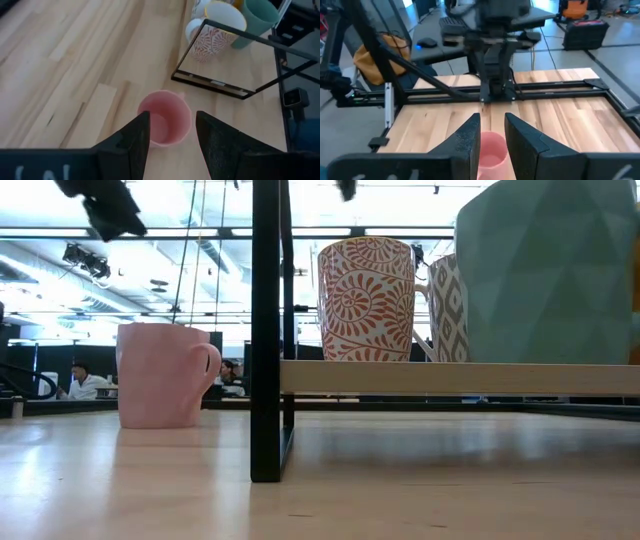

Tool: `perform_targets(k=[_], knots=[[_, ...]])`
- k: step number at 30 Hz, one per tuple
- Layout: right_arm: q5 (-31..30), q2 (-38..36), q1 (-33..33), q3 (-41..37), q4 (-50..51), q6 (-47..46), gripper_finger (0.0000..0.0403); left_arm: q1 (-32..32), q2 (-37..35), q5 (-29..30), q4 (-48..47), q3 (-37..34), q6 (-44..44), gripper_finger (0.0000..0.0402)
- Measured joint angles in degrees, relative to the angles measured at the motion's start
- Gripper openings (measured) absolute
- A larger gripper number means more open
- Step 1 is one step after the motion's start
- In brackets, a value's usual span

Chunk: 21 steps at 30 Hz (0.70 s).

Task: Place coffee mugs
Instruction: Put the pink mug on the shelf

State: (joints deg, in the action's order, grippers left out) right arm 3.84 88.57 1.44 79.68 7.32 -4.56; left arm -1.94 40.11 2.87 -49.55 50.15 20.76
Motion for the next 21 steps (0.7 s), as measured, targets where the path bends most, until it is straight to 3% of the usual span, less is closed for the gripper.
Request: perform_targets(k=[7, 14, 21], knots=[[8.2, 13.8, -3.1, 13.6, 1.5, -0.9, 0.0094, -6.2, -4.7, 6.1, -0.4, 0.0, 1.1, 0.0167], [7.7, 26.7, -3.5, 30.1, 12.9, -1.0, 0.0094, -7.3, -5.8, 8.5, -0.5, 0.0, 1.1, 0.0167], [7.8, 36.2, -3.5, 36.7, 13.5, -0.9, 0.0094, -7.3, -5.7, 8.5, -0.6, 0.0, 1.1, 0.0167]])
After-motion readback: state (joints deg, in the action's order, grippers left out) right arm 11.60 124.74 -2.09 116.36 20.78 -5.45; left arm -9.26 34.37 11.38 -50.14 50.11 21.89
